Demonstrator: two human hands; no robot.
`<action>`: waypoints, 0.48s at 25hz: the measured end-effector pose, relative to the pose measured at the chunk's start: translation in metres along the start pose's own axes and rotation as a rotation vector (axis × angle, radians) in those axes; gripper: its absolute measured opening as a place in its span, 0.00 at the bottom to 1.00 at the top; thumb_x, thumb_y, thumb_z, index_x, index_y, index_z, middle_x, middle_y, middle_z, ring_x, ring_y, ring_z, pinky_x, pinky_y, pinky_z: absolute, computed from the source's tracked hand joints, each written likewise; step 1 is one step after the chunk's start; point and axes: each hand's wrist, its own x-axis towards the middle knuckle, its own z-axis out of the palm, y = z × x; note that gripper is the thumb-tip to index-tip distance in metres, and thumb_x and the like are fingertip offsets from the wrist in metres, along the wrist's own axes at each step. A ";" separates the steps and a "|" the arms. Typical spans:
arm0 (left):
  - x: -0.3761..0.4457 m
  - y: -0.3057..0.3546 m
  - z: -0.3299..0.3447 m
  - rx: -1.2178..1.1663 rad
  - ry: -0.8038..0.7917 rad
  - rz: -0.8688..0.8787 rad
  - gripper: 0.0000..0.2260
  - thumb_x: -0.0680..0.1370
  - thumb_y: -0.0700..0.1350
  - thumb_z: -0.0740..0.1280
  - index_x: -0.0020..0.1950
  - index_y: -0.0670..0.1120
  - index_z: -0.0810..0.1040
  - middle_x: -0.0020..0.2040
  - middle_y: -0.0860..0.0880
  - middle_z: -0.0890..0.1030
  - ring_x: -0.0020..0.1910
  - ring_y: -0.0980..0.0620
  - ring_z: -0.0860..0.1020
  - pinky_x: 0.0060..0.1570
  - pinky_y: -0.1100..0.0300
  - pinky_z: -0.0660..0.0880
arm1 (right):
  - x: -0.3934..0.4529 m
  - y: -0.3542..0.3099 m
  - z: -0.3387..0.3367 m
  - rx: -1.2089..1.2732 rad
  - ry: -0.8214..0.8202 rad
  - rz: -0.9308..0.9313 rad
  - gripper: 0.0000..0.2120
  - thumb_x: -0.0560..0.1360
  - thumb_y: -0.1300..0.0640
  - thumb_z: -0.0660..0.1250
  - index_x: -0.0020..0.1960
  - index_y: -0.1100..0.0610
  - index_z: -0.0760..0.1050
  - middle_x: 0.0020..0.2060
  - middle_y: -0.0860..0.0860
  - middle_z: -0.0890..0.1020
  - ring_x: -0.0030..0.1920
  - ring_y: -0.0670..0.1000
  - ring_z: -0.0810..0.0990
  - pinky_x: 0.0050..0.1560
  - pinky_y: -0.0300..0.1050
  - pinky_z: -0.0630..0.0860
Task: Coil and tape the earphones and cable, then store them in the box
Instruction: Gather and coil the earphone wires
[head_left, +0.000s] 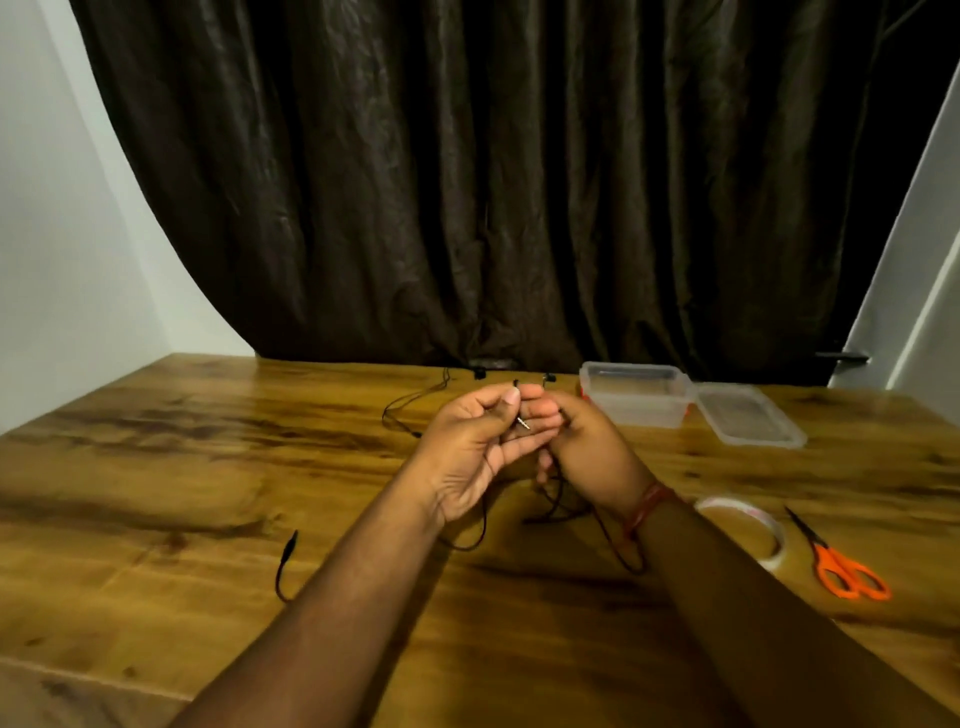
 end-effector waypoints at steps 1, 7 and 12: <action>0.011 -0.001 -0.004 -0.065 0.006 0.015 0.11 0.81 0.36 0.57 0.50 0.35 0.79 0.46 0.38 0.85 0.47 0.44 0.85 0.53 0.50 0.81 | 0.004 0.003 0.002 -0.021 -0.040 0.040 0.15 0.79 0.70 0.57 0.46 0.52 0.74 0.30 0.54 0.76 0.24 0.47 0.75 0.28 0.43 0.74; 0.043 -0.017 -0.033 -0.189 0.110 0.082 0.10 0.83 0.34 0.54 0.52 0.33 0.75 0.58 0.33 0.80 0.58 0.40 0.81 0.58 0.47 0.77 | 0.013 0.024 0.000 -0.423 -0.137 0.060 0.08 0.80 0.61 0.60 0.50 0.53 0.77 0.32 0.42 0.77 0.30 0.39 0.74 0.33 0.36 0.70; 0.051 -0.028 -0.038 -0.140 0.198 0.139 0.10 0.83 0.35 0.56 0.53 0.36 0.77 0.51 0.40 0.85 0.44 0.51 0.84 0.52 0.53 0.82 | 0.002 0.019 0.006 -1.022 -0.129 -0.067 0.08 0.81 0.49 0.57 0.55 0.48 0.73 0.46 0.50 0.81 0.44 0.53 0.80 0.42 0.49 0.77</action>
